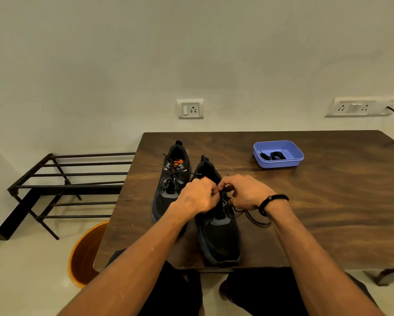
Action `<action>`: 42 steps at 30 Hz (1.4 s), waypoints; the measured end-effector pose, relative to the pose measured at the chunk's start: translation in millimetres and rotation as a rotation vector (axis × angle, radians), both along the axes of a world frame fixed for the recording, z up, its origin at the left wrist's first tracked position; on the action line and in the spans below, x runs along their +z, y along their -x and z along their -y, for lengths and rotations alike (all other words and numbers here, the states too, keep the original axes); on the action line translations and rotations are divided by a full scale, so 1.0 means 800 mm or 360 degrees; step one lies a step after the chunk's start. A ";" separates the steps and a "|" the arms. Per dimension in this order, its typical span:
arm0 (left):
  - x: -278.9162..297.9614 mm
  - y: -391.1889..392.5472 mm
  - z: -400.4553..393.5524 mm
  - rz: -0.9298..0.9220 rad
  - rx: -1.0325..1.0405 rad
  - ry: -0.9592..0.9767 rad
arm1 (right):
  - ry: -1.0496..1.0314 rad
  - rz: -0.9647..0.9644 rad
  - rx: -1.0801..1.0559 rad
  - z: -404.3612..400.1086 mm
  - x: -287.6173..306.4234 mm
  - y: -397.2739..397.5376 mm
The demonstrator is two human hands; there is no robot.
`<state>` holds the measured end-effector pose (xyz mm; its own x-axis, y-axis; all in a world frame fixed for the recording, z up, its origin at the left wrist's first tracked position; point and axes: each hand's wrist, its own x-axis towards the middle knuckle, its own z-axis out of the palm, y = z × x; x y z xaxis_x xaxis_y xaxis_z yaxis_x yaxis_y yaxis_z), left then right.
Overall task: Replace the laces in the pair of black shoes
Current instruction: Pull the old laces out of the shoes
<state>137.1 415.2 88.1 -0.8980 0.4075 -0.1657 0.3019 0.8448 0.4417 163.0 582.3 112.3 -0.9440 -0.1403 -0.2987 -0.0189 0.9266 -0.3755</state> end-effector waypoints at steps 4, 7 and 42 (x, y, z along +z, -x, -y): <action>0.003 0.000 0.001 -0.0048 0.0134 -0.0098 | 0.0037 0.0006 0.0014 -0.001 0.000 0.002; 0.010 -0.007 0.001 -0.0178 0.0231 -0.0028 | 0.0070 0.0020 0.0008 -0.004 0.002 0.001; 0.018 0.005 0.020 -0.0061 0.0050 0.0092 | 0.0113 0.0044 0.0030 0.002 0.002 0.001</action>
<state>133.4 399.0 102.2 -0.9164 0.3697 -0.1532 0.2906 0.8780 0.3803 161.9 580.4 113.7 -0.9325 -0.1795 -0.3133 -0.0246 0.8973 -0.4408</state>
